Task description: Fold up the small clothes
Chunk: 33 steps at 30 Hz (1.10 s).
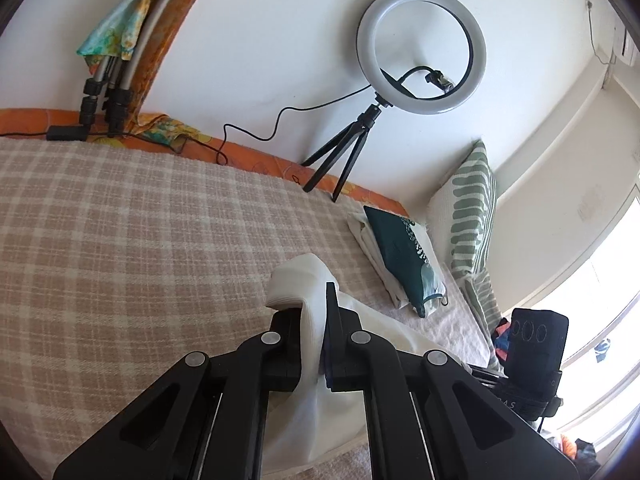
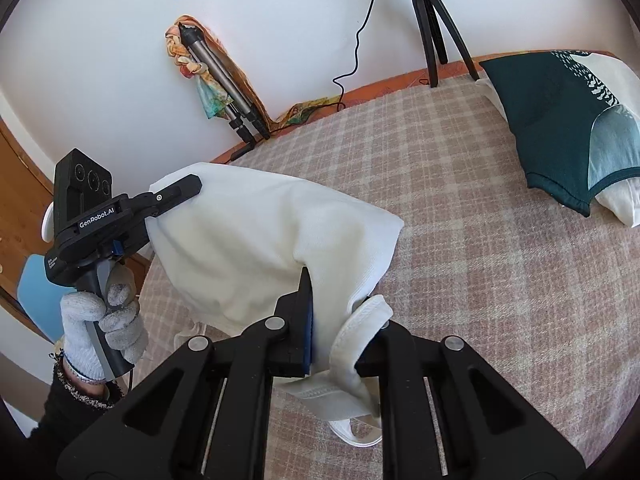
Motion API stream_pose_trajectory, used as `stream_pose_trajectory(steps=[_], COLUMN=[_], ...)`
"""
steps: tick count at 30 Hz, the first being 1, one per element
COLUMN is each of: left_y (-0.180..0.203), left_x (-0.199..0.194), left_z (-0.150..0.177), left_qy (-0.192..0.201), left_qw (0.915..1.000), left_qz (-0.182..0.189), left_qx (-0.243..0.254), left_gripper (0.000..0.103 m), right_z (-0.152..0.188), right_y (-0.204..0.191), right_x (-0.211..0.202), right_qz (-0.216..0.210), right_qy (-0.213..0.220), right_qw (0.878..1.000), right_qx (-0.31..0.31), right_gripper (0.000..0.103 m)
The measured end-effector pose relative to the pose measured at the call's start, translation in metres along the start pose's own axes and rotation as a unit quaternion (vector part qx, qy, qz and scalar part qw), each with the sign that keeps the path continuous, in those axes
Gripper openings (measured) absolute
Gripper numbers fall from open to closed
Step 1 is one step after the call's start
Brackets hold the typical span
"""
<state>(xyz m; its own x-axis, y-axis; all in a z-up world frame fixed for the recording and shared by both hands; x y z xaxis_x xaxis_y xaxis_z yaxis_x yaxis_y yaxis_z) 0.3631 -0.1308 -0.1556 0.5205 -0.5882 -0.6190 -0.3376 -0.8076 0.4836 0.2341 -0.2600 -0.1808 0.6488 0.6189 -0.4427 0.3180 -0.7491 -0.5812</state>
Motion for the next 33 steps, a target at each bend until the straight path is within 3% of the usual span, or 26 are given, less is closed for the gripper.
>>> stream_pose_trajectory(steps=[3,6,9,12,13,14,17,18,21,27,30,32,33], left_y=[-0.007,-0.031,-0.063,-0.092,-0.099,-0.102,-0.105,-0.106,-0.108,-0.101,-0.096,-0.097,-0.099], left_x=[0.015,0.038,0.060,0.059,0.052,0.044,0.020,0.014,0.005,0.008,0.012,0.012,0.012], left_z=[-0.005,-0.004,-0.004,-0.004,-0.003,0.000,0.018,0.025,0.052,0.083,0.088,0.088,0.087], left_qy=[-0.011,-0.052,-0.079,-0.099,-0.099,-0.096,-0.095,-0.098,-0.121,-0.139,-0.147,-0.147,-0.149], left_qw=[0.9998,0.9980,0.9902,0.9819,0.9824,0.9851,0.9887,0.9896,0.9894,0.9884,0.9877,0.9873,0.9871], left_qz=[-0.019,-0.035,-0.114,-0.161,-0.158,-0.142,-0.115,-0.103,-0.068,-0.056,-0.053,-0.061,-0.060], left_qx=[0.002,-0.005,0.016,0.011,-0.003,-0.015,-0.018,-0.022,-0.043,-0.027,-0.012,0.003,0.003], left_gripper=[0.004,0.004,0.007,0.008,0.010,0.012,0.014,0.014,0.028,0.030,0.025,0.010,0.009], right_z=[0.002,0.016,0.033,0.044,0.044,0.042,0.020,0.013,-0.004,-0.015,-0.009,-0.003,0.001], right_y=[0.003,0.010,0.024,0.026,0.024,0.023,0.028,0.033,0.059,0.090,0.084,0.072,0.065], right_x=[0.007,0.036,0.061,0.065,0.062,0.057,0.039,0.036,0.038,0.060,0.053,0.039,0.031], right_qz=[-0.038,-0.045,-0.003,0.004,0.004,0.007,0.012,0.011,0.038,0.019,-0.002,-0.048,-0.064], right_qy=[-0.003,-0.032,-0.065,-0.085,-0.088,-0.085,-0.045,-0.037,-0.026,-0.039,-0.053,-0.053,-0.057], right_qw=[0.998,0.996,0.994,0.993,0.993,0.994,0.998,0.998,0.997,0.992,0.984,0.976,0.973], right_qx=[0.043,0.074,0.083,0.082,0.074,0.065,0.046,0.051,0.056,0.119,0.169,0.205,0.213], right_gripper=[0.012,0.012,0.014,0.019,0.029,0.045,0.061,0.061,0.062,0.062,0.062,0.062,0.062])
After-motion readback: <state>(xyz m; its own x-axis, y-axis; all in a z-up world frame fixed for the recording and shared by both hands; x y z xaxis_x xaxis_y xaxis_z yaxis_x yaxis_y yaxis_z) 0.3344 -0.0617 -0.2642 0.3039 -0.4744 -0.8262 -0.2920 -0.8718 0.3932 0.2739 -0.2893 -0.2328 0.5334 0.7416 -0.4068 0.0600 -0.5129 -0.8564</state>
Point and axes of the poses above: each gripper's, at about its wrist camera, not at the fingertips, and x roughly the way its jaws point, y to its right, z to its underside, the point moved 10 cm from there along x, roughly the way its jaws point, and after that the axes turned 10 degrees about -z, right-handed, at the moved point
